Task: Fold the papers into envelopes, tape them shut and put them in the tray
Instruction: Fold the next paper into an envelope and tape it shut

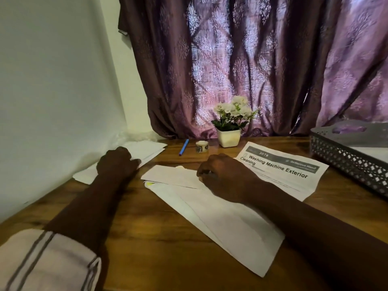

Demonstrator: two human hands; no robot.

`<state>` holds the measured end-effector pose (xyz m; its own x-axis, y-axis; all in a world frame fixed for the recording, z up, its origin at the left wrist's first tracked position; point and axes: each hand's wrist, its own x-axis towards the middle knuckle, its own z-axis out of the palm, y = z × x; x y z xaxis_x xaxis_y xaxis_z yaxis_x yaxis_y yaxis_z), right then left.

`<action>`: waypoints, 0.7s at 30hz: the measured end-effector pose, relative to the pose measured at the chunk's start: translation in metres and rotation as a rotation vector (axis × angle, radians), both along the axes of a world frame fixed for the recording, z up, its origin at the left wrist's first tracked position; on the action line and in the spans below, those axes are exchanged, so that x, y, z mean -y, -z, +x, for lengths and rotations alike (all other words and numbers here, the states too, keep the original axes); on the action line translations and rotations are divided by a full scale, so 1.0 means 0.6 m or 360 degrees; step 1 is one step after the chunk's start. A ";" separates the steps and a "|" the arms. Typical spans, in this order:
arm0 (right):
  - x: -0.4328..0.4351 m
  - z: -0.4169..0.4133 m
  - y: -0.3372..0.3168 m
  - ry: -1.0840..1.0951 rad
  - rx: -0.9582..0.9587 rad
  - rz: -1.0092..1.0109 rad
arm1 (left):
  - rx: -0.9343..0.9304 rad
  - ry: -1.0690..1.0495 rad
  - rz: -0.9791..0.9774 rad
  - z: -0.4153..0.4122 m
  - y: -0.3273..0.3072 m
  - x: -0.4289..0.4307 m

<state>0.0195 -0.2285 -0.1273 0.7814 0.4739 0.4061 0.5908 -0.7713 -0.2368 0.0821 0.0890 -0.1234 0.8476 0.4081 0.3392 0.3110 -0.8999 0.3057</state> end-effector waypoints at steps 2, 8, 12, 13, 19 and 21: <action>0.004 0.002 0.002 -0.0019 0.0014 -0.0002 | 0.0067 -0.0051 0.0100 0.002 0.000 0.010; 0.013 0.004 0.006 -0.0060 0.0089 0.0147 | 0.0590 -0.0147 0.0528 -0.015 -0.034 0.060; 0.011 0.000 -0.004 -0.0090 0.0135 0.0613 | 0.1274 0.0423 0.0556 -0.049 -0.057 0.110; 0.011 -0.001 -0.007 -0.0099 0.0094 0.0703 | 0.1387 0.0605 0.0577 -0.056 -0.059 0.127; 0.012 -0.008 -0.019 -0.0418 -0.0611 0.1934 | 0.1572 0.1525 0.0823 -0.102 -0.027 0.255; 0.015 -0.005 -0.021 -0.0250 -0.0611 0.2220 | 0.1452 0.1680 0.0851 -0.107 -0.017 0.284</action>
<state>0.0163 -0.2378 -0.1144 0.9241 -0.0339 0.3806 0.3745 0.2788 -0.8843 0.0181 -0.0814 -0.1131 0.0845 -0.5821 0.8087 -0.6494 -0.6478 -0.3984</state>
